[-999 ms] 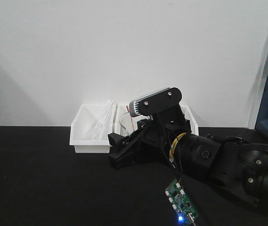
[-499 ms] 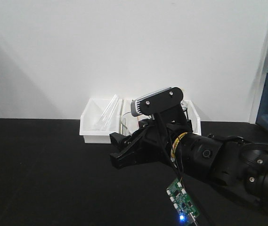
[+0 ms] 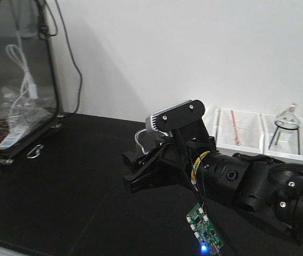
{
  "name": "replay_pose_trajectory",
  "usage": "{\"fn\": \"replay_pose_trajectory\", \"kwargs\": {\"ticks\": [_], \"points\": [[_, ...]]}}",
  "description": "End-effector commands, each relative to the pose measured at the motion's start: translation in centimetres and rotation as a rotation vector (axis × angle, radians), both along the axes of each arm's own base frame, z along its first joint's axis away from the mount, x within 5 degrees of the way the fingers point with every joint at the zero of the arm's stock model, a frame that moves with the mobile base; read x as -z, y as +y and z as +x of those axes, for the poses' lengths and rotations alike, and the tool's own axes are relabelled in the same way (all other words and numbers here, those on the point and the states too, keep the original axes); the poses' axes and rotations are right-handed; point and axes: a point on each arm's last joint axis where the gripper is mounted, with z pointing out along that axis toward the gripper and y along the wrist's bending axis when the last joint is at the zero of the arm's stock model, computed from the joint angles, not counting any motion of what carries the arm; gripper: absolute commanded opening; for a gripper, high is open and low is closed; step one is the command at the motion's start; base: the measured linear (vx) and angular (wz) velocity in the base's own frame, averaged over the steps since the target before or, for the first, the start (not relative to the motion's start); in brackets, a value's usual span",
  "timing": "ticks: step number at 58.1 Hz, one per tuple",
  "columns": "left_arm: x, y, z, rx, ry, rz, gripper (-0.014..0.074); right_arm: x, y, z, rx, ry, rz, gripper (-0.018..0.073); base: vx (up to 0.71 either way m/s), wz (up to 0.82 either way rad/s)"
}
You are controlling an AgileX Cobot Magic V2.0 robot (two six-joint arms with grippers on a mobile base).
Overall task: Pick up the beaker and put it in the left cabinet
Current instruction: 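Hold the beaker in the right gripper while the base drives to the cabinet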
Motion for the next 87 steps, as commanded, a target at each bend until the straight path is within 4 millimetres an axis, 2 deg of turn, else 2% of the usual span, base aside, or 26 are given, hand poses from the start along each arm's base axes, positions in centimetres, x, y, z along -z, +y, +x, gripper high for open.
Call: {"fn": "replay_pose_trajectory", "kwargs": {"ticks": [1,52,87], "points": [[-0.25,-0.01,-0.15,0.004,-0.076,-0.015,0.0001,-3.39,-0.23,-0.87,-0.039,-0.108,0.076,-0.0003,-0.16,0.61],[-0.25,-0.01,-0.15,0.004,-0.076,-0.015,0.0001,-3.4,-0.23,-0.87,-0.039,-0.109,0.077,-0.0003,-0.1,0.61],[-0.25,-0.01,-0.15,0.004,-0.076,-0.015,0.0001,-3.42,-0.22,-0.88,-0.041,-0.11,0.078,-0.0003,0.08,0.59]]}}
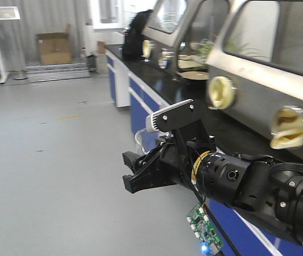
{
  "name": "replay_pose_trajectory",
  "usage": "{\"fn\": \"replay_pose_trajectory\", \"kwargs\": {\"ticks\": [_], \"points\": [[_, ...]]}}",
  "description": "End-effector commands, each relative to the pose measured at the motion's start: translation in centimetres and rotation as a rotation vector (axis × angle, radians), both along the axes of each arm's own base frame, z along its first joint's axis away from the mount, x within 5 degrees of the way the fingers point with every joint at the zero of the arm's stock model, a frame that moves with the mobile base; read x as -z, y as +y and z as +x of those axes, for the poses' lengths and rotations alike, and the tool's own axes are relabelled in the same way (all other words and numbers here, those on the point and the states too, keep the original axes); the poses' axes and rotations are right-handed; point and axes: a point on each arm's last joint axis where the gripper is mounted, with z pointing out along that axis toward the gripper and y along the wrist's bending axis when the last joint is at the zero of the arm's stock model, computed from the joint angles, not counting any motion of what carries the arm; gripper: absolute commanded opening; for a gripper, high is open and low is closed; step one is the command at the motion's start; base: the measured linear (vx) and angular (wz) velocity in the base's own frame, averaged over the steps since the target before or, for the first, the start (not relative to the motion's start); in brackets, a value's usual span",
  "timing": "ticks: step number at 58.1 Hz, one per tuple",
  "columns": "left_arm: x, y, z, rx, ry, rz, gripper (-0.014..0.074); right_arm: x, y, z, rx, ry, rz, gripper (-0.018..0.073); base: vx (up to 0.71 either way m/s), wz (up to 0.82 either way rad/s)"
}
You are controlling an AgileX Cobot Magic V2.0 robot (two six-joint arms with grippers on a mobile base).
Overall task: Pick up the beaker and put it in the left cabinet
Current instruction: 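Hold the beaker in the right gripper while the base drives to the cabinet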
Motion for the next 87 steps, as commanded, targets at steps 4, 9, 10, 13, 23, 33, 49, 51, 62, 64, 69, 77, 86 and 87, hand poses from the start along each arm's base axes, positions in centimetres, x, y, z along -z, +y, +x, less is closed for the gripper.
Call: {"fn": "replay_pose_trajectory", "kwargs": {"ticks": [4,9,10,13,23,33,49,51,62,64,69,77,86,87], "points": [[-0.25,-0.01,-0.15,0.004,-0.076,-0.015,0.0001,-3.42,-0.22,-0.88,-0.041,-0.11,0.078,-0.0003,0.19,0.53],[-0.25,-0.01,-0.15,0.004,-0.076,-0.015,0.0001,-3.42,-0.22,-0.88,-0.041,-0.11,0.078,-0.0003,0.2,0.52],[-0.25,-0.01,-0.15,0.004,-0.076,-0.015,0.0001,-3.42,-0.22,-0.88,-0.041,-0.11,0.078,-0.0003,0.22,0.5],[-0.25,-0.01,-0.15,0.004,-0.076,-0.015,0.0001,-3.42,-0.22,-0.88,-0.041,-0.11,0.078,-0.0003,0.23,0.49],[-0.25,-0.01,-0.15,0.004,-0.076,-0.015,0.0001,-3.42,-0.22,-0.88,-0.041,-0.11,0.078,-0.0003,0.27,0.42],[-0.25,-0.01,-0.15,0.004,-0.076,-0.015,0.0001,-3.42,-0.22,-0.88,-0.041,-0.11,0.078,-0.0003,0.33,0.29],[-0.25,-0.01,-0.15,0.004,-0.076,-0.015,0.0001,-3.4,-0.23,-0.87,-0.039,-0.108,0.077,-0.0003,0.38,0.21],[-0.25,-0.01,-0.15,0.004,-0.076,-0.015,0.0001,-3.4,-0.23,-0.87,-0.039,-0.108,0.077,-0.0003,0.41,0.17],[-0.25,-0.01,-0.15,0.004,-0.076,-0.015,0.0001,-3.39,-0.24,-0.86,-0.038,-0.108,0.076,-0.0003,0.44,0.12],[-0.25,-0.01,-0.15,0.004,-0.076,-0.015,0.0001,-3.39,-0.24,-0.86,-0.038,-0.108,0.076,-0.0003,0.48,0.08],[-0.25,-0.01,-0.15,0.004,-0.076,-0.015,0.0001,-3.39,-0.24,-0.86,-0.038,-0.108,0.076,-0.0003,0.49,0.08],[-0.25,-0.01,-0.15,0.004,-0.076,-0.015,0.0001,-3.39,-0.24,-0.86,-0.038,-0.108,0.076,-0.0003,0.52,0.06],[-0.25,-0.01,-0.15,0.004,-0.076,-0.015,0.0001,-3.39,-0.23,-0.87,-0.039,-0.108,0.076,-0.0003,0.56,0.05],[-0.25,-0.01,-0.15,0.004,-0.076,-0.015,0.0001,-3.39,-0.23,-0.87,-0.039,-0.108,0.076,-0.0003,0.58,0.03]]}}
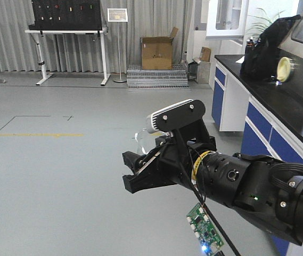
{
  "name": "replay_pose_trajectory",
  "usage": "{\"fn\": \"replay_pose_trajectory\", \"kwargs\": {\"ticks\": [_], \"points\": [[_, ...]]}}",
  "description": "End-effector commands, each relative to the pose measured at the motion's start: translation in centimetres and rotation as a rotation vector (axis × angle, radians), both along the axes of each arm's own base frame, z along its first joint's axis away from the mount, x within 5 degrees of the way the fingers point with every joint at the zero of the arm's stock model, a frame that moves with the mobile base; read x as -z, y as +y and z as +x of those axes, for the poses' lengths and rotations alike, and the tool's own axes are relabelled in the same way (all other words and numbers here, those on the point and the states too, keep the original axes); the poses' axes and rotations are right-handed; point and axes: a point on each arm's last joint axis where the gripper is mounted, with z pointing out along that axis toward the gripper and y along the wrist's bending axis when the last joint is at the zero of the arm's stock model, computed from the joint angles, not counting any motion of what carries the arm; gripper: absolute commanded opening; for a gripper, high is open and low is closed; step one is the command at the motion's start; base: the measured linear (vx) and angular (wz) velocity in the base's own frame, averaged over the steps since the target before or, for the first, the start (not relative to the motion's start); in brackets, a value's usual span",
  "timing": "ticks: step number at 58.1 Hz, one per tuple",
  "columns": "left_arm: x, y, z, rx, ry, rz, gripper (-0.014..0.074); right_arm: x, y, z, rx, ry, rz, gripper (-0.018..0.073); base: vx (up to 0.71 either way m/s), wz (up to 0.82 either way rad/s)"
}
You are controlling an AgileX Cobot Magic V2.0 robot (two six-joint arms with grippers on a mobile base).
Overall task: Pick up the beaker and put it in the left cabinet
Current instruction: 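Hold the beaker in the right gripper while the base drives to the cabinet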
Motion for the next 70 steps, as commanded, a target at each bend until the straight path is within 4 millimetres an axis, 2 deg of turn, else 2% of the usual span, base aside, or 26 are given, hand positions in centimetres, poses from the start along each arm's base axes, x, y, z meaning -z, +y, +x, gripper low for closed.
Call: {"fn": "replay_pose_trajectory", "kwargs": {"ticks": [1,70], "points": [[-0.25,-0.01,-0.15,0.004,-0.076,-0.015,0.0001,-3.39,-0.23,-0.87,-0.039,-0.108,0.076,-0.0003,0.58,0.03],[-0.25,-0.01,-0.15,0.004,-0.076,-0.015,0.0001,-3.41,-0.22,-0.87,-0.04,-0.109,0.078,-0.0003,0.64,0.01]]}}
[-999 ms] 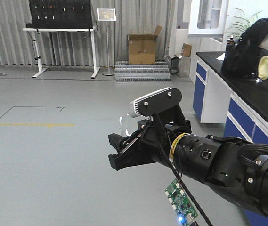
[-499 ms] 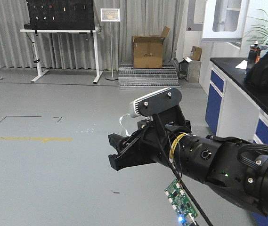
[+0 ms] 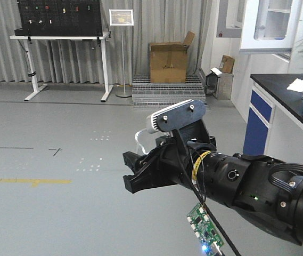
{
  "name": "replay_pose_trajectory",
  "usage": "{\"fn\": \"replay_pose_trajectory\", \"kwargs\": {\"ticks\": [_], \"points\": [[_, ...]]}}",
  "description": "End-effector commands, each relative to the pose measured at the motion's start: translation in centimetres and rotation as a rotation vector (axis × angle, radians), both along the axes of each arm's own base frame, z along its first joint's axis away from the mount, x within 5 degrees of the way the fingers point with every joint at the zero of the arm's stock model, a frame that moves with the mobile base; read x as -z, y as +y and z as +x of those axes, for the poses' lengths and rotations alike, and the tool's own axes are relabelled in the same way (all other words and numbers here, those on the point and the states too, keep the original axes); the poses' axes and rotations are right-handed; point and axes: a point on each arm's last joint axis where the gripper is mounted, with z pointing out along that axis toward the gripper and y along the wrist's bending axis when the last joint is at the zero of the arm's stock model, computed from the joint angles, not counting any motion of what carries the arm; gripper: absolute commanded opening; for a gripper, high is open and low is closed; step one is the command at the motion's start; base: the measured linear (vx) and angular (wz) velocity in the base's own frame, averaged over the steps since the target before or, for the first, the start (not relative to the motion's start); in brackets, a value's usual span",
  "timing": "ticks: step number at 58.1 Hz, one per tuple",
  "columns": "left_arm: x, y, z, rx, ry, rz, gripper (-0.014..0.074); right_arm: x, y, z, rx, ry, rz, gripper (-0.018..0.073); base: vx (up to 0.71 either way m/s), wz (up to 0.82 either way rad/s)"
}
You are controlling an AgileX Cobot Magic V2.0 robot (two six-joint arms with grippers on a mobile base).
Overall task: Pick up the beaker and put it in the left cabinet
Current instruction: 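Hold the beaker in the right gripper while the base drives to the cabinet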
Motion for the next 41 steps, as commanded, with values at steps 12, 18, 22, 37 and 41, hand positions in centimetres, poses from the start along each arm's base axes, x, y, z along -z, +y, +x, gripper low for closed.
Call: {"fn": "replay_pose_trajectory", "kwargs": {"ticks": [12,18,22,37,41], "points": [[-0.25,-0.01,-0.15,0.004,-0.076,-0.015,0.0001,-3.41,-0.22,-0.87,-0.04,-0.109,0.078,-0.0002,0.7,0.01],[-0.25,-0.01,-0.15,0.004,-0.076,-0.015,0.0001,-3.41,-0.22,-0.87,-0.04,-0.109,0.078,-0.0003,0.71,0.02],[-0.25,-0.01,-0.15,0.004,-0.076,-0.015,0.0001,-3.42,-0.22,-0.88,-0.041,-0.11,0.078,-0.0002,0.71,0.02],[-0.25,-0.01,-0.15,0.004,-0.076,-0.015,0.0001,-3.37,-0.23,-0.87,-0.04,-0.108,0.077,-0.0002,0.72,0.01],[-0.25,-0.01,-0.15,0.004,-0.076,-0.015,0.0001,-3.37,-0.23,-0.87,-0.04,-0.108,0.077,-0.0001,0.71,0.01]]}}
